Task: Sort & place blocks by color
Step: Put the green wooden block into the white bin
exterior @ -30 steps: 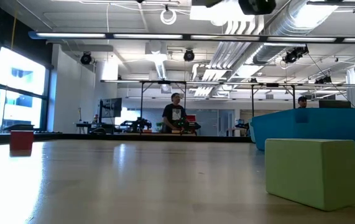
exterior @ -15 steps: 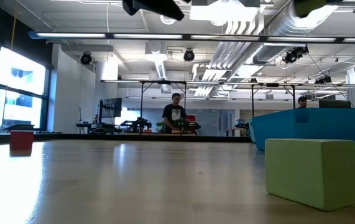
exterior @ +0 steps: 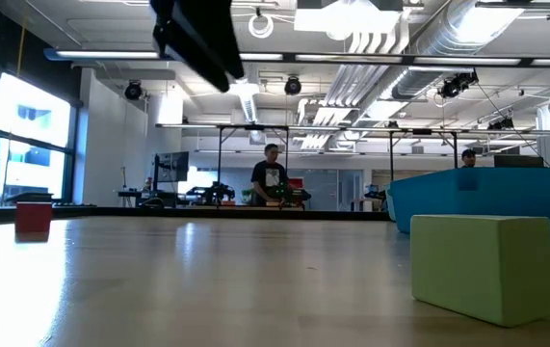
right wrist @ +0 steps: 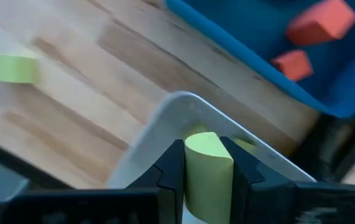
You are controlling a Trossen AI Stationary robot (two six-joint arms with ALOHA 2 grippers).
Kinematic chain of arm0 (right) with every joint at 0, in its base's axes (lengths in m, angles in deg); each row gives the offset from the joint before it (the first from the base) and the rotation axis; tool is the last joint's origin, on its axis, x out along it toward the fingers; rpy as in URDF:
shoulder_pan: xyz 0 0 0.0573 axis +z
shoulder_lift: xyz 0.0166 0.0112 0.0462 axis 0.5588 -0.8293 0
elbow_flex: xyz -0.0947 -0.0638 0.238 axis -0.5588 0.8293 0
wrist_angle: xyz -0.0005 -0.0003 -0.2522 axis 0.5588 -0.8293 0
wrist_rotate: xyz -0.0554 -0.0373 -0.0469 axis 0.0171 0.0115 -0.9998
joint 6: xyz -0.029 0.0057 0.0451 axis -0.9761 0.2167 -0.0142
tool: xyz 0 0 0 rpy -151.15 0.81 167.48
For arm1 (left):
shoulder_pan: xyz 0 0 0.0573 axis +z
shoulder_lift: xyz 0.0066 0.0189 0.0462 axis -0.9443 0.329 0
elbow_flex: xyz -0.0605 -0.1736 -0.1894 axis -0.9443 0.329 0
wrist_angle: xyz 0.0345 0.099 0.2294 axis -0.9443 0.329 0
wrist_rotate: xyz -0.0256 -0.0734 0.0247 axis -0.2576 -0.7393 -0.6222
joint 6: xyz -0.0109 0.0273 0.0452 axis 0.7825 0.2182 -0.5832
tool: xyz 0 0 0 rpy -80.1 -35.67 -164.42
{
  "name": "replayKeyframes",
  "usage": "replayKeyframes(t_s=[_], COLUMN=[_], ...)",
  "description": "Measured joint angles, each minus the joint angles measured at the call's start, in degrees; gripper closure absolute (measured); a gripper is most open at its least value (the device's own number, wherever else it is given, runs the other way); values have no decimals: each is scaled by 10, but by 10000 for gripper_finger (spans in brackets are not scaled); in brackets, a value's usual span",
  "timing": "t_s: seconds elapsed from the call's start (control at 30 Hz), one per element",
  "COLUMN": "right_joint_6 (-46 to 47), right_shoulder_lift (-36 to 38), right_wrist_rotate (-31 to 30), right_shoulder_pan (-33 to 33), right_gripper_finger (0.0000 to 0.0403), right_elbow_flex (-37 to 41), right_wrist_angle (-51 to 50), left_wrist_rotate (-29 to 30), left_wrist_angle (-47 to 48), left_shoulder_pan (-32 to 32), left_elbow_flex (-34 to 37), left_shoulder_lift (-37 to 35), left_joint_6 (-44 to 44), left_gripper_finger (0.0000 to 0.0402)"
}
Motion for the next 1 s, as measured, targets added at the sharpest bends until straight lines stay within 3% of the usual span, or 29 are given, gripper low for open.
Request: replayKeyframes(t_s=[0.3, 0.77, 1.0], right_joint_6=[62, 62, 62], right_shoulder_lift=[1, 3, 3], right_wrist_rotate=[0, 74, 83], right_shoulder_pan=[67, 111, 113], right_gripper_finger=[352, 352, 335], right_elbow_flex=[24, 182, 200], right_wrist_angle=[-36, 218, 244], left_wrist_rotate=[-24, -53, -64], left_wrist_angle=[136, 250, 309], left_shoulder_pan=[22, 66, 85], left_elbow_flex=[0, 0, 9], left_shoulder_lift=[1, 2, 2], left_joint_6=[127, 141, 143], left_gripper_finger=[186, 186, 186])
